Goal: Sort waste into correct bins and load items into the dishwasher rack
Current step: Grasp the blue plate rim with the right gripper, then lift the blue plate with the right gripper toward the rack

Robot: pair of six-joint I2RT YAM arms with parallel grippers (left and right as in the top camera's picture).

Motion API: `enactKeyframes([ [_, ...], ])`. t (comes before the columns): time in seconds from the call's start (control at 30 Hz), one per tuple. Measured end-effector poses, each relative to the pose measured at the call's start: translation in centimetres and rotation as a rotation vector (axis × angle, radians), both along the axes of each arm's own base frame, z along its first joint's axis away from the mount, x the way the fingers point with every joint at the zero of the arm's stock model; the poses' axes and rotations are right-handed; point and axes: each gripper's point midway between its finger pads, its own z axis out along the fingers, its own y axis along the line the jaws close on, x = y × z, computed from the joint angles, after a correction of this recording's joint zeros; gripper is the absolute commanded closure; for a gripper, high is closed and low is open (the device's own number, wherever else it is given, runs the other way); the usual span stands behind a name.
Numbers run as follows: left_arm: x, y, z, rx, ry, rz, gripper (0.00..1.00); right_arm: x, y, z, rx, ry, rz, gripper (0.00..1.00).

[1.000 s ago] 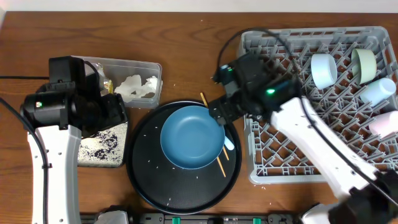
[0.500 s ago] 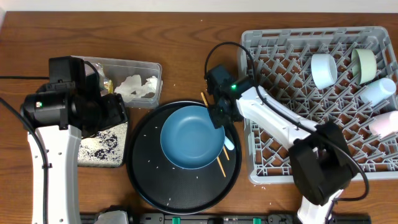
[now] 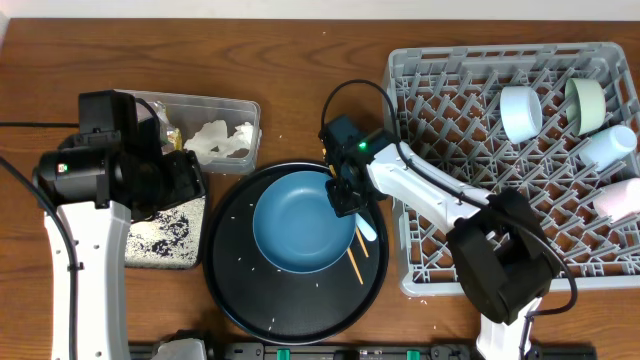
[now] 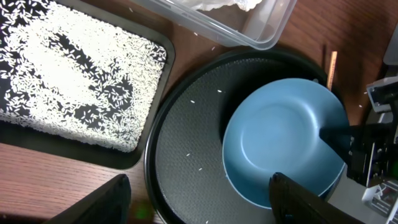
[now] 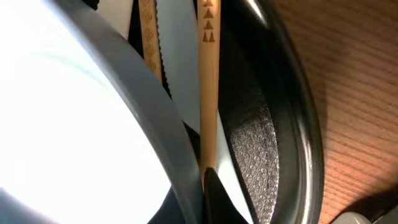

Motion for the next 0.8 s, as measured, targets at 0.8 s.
enactKeyframes([
  [0.8, 0.0, 0.0, 0.0, 0.0, 0.001, 0.0, 0.27, 12.7, -14.3, 25.2, -0.296, -0.876, -0.31, 0.99],
])
